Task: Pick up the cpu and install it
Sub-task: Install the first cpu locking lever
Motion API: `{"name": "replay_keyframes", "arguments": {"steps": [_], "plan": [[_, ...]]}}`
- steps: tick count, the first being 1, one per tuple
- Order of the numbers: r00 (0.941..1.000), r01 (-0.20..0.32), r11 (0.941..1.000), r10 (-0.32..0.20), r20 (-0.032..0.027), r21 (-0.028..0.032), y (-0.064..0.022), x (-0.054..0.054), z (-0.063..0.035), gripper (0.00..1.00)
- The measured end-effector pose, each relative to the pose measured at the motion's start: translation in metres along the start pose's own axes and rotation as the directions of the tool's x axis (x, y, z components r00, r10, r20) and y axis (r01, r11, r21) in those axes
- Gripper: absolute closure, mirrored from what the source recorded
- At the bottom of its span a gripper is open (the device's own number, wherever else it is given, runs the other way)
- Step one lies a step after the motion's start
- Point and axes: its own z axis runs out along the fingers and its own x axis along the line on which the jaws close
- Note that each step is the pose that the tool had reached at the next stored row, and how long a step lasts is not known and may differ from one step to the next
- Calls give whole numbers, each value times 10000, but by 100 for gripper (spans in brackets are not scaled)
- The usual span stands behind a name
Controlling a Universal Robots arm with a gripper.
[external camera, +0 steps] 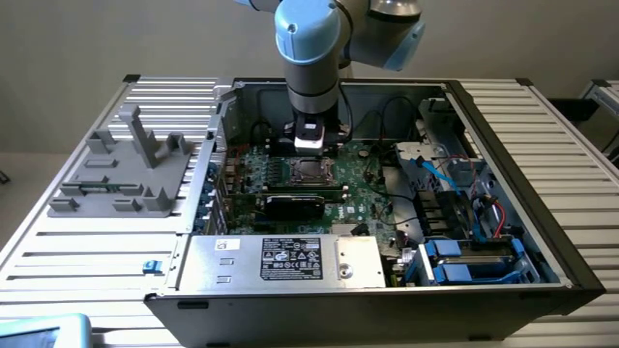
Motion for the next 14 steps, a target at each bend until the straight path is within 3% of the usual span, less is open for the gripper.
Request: {"name": "replay_keyframes", "arguments": {"steps": [4,14], "plan": [[10000,0,10000,0,0,1,-16,3,-49,89],[10000,2,10000,-2,2,1,-92,24,-308,89]]}}
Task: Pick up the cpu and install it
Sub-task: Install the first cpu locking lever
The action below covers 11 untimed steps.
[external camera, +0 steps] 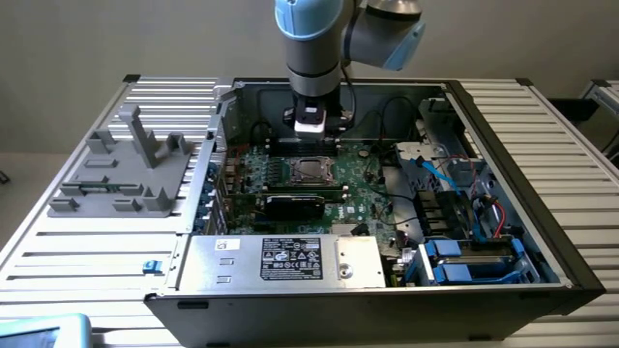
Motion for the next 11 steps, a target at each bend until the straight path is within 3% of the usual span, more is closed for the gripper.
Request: {"name": "replay_keyframes", "arguments": {"steps": [11], "plan": [[10000,-3,10000,3,-1,0,-19,22,-264,89]]}}
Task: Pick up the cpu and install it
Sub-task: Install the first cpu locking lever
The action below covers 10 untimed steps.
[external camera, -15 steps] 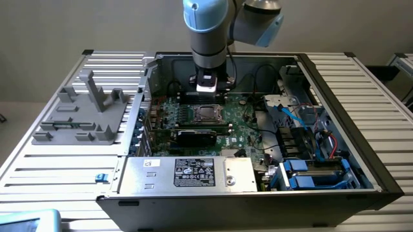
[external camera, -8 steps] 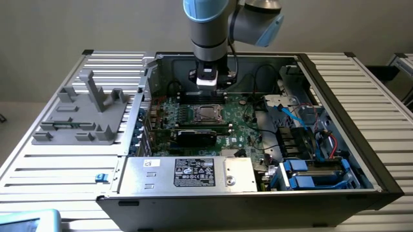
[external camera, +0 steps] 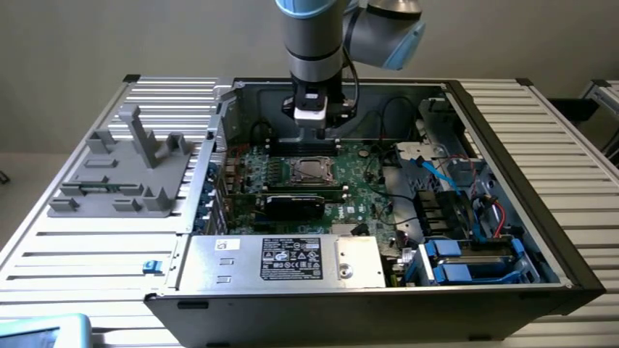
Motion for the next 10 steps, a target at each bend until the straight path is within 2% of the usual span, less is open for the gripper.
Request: {"name": "replay_keyframes", "arguments": {"steps": [3,5,6,7,10], "plan": [[10000,6,10000,-6,-5,-39,3,-15,-42,89],[10000,16,9999,-16,-17,-126,6,-30,-50,89],[10000,25,9998,-26,-27,-215,7,-37,-53,89],[10000,39,9994,-40,-39,-347,8,-41,-54,89],[9999,94,9961,-101,-76,-875,9,-50,-55,89]]}}
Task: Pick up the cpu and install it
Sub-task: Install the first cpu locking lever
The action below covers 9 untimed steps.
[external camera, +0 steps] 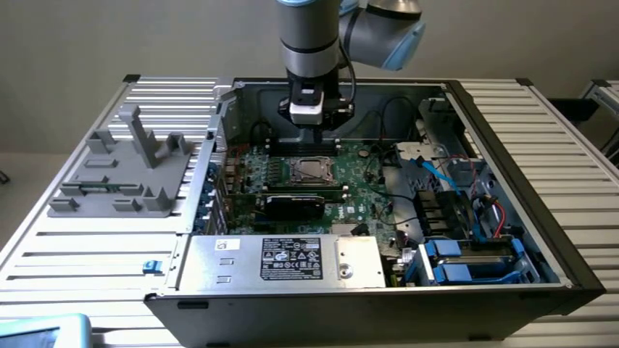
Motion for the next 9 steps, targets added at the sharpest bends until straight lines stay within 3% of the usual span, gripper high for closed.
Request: {"name": "replay_keyframes", "arguments": {"steps": [3,7,9], "plan": [[10000,58,9985,-61,-39,-537,1,-6,-1,89],[9999,131,9919,-143,-84,-1263,2,-15,-2,89],[9998,159,9874,-175,-87,-1576,3,-18,-3,89]]}}
